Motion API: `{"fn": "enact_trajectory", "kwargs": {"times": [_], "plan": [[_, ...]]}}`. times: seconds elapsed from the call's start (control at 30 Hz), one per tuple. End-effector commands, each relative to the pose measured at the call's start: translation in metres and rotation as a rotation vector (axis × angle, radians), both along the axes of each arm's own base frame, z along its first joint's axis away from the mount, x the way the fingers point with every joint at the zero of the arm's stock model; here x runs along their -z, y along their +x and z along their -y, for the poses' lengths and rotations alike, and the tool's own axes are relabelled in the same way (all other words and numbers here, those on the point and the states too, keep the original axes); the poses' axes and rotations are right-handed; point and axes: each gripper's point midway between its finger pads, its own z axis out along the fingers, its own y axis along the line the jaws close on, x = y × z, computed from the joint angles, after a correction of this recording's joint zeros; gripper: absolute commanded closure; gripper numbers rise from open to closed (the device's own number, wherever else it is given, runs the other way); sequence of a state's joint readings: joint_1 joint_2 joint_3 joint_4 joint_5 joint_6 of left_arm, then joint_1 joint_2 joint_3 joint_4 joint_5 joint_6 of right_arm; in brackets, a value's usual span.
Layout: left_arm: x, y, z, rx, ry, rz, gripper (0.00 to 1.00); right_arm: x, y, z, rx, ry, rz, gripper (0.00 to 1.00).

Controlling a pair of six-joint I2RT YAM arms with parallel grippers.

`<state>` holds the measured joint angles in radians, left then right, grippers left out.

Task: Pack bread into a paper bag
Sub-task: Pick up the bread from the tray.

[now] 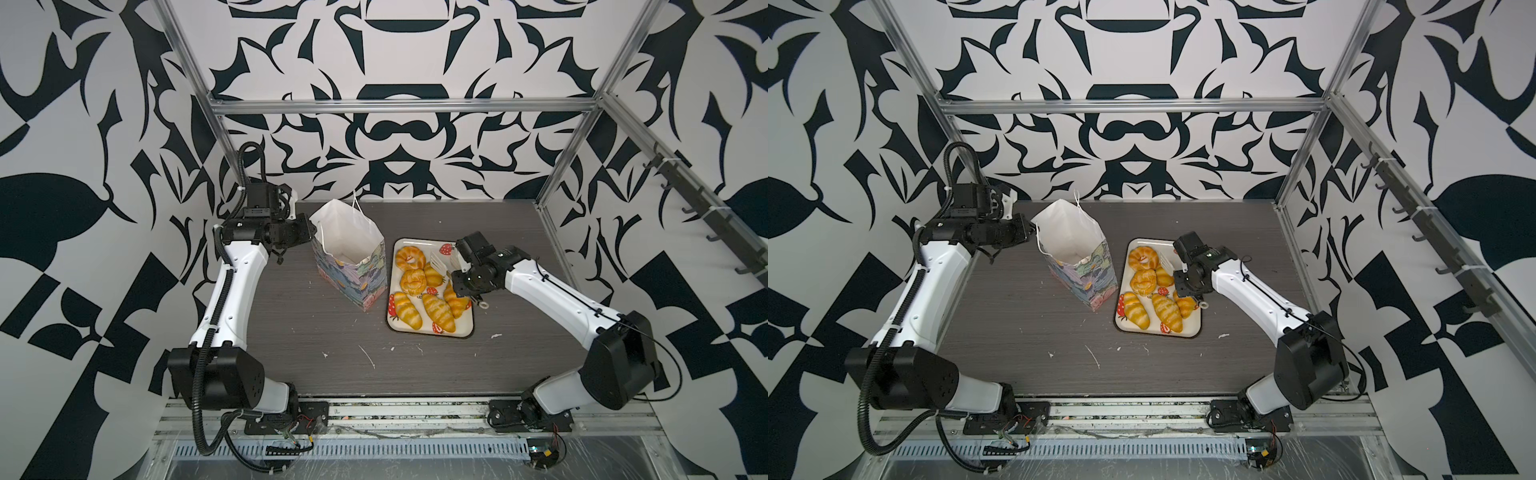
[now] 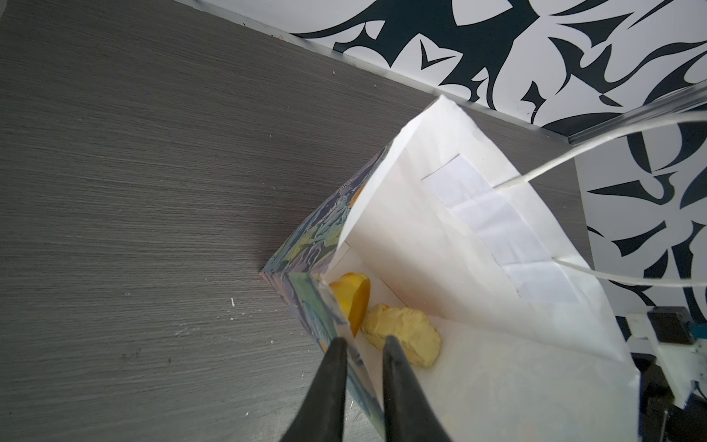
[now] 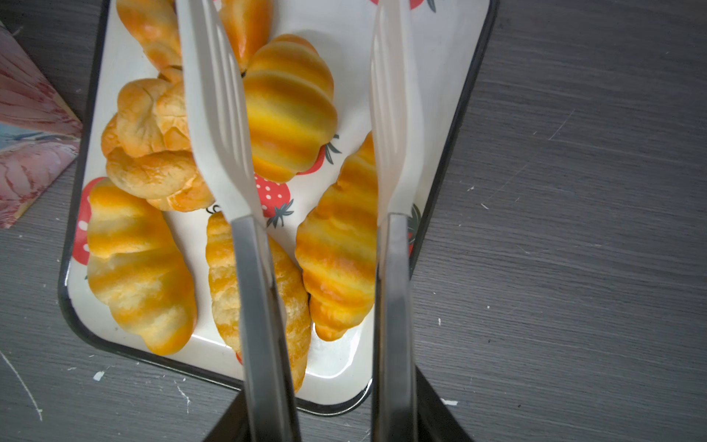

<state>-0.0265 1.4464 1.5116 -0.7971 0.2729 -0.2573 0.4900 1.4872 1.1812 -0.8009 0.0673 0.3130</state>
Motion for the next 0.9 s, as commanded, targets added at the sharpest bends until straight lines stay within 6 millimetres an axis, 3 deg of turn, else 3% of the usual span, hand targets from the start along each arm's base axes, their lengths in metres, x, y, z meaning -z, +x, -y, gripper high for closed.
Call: {"fn": "enact_trajectory", "kwargs": {"times": [0.0, 0.87], "plan": [[0.009, -0.008, 0.001, 0.009, 0.004, -0.037, 0.78, -0.007, 0.009, -0.006, 0.010, 0.048, 0.045, 0.50], [0.012, -0.007, 0.001, 0.007, 0.007, -0.042, 0.78, 0.021, 0.009, -0.018, -0.001, 0.085, -0.028, 0.50]]}}
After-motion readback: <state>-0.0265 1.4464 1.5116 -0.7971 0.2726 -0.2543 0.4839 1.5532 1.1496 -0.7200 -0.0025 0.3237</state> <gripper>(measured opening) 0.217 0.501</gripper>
